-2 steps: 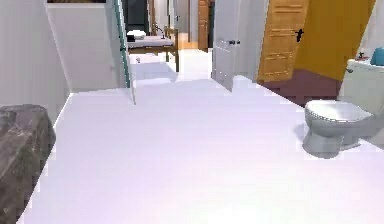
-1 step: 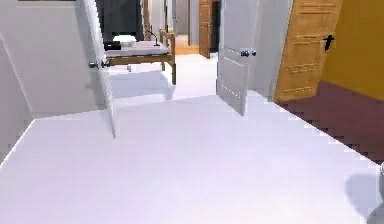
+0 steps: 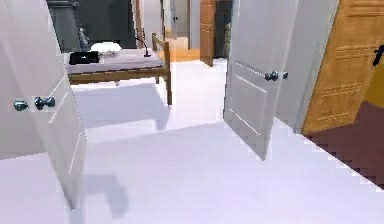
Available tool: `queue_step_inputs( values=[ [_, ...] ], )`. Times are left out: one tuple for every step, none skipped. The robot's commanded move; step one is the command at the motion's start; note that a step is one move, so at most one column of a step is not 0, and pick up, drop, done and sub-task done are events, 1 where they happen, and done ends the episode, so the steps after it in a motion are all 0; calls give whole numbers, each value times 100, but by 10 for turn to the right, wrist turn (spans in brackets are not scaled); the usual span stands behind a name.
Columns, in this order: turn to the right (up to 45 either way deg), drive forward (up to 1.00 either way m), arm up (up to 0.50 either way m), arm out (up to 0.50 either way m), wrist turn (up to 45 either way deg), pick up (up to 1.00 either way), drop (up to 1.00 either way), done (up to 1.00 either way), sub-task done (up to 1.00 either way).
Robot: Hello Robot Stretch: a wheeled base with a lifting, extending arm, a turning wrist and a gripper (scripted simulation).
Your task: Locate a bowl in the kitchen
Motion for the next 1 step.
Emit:
queue_step_inputs(
  values=[
    [30,0,0,0,0,0,0,0,0]
  ],
)
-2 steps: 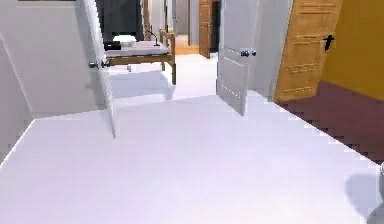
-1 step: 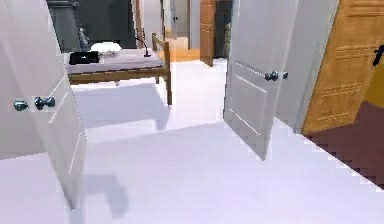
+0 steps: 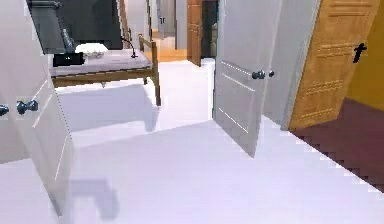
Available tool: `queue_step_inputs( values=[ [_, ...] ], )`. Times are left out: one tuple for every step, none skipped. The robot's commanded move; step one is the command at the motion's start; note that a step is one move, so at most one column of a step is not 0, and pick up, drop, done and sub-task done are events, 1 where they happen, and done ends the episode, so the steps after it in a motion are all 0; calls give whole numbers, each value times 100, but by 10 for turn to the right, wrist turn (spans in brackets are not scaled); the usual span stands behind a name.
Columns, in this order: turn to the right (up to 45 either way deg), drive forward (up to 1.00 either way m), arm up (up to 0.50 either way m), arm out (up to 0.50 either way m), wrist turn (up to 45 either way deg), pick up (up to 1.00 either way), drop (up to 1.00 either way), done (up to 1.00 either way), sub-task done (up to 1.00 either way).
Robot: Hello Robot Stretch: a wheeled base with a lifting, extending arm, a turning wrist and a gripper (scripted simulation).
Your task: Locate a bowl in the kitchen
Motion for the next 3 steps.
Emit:
queue_step_inputs(
  values=[
    [0,100,0,0,0,0,0,0,0],
    [0,100,0,0,0,0,0,0,0],
    [0,90,0,0,0,0,0,0,0]
  ],
)
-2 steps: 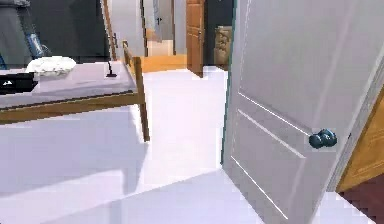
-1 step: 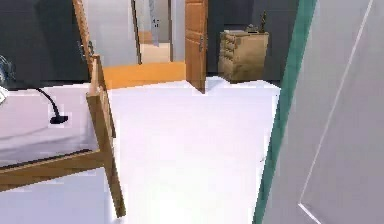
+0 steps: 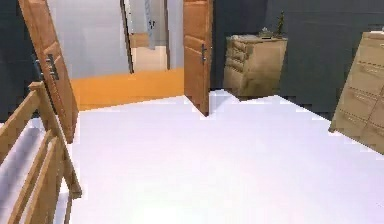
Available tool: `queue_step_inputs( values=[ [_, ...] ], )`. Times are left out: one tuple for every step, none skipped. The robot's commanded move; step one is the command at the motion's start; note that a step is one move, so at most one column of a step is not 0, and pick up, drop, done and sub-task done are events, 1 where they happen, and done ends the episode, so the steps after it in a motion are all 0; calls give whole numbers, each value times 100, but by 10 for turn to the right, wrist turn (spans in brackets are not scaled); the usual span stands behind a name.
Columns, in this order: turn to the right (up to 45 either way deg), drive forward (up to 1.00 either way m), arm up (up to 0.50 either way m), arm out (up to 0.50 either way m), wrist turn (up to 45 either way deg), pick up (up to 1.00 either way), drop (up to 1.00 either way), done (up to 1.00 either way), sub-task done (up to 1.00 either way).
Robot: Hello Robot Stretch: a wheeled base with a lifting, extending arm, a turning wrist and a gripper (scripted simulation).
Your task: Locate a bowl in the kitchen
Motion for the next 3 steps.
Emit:
queue_step_inputs(
  values=[
    [-90,0,0,0,0,0,0,0,0],
    [0,100,0,0,0,0,0,0,0],
    [0,100,0,0,0,0,0,0,0]
  ],
)
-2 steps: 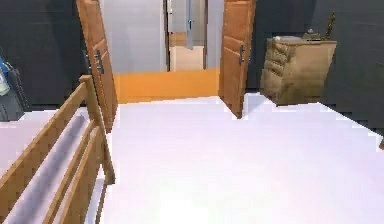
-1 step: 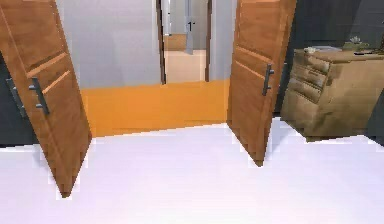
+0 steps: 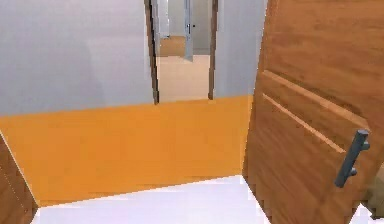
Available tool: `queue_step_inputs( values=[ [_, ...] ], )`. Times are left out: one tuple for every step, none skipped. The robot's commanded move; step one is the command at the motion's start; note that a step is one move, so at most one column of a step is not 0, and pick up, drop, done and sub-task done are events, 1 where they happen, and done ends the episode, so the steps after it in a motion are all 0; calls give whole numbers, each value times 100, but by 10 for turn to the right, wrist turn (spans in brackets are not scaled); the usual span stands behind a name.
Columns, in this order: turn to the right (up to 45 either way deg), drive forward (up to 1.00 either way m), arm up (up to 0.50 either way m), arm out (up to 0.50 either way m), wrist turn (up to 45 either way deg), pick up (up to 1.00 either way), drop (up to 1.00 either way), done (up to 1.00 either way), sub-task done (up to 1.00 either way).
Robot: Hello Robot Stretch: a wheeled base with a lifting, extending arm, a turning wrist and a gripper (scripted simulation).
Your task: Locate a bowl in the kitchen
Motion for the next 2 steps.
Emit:
queue_step_inputs(
  values=[
    [0,100,0,0,0,0,0,0,0],
    [-30,0,0,0,0,0,0,0,0]
  ],
)
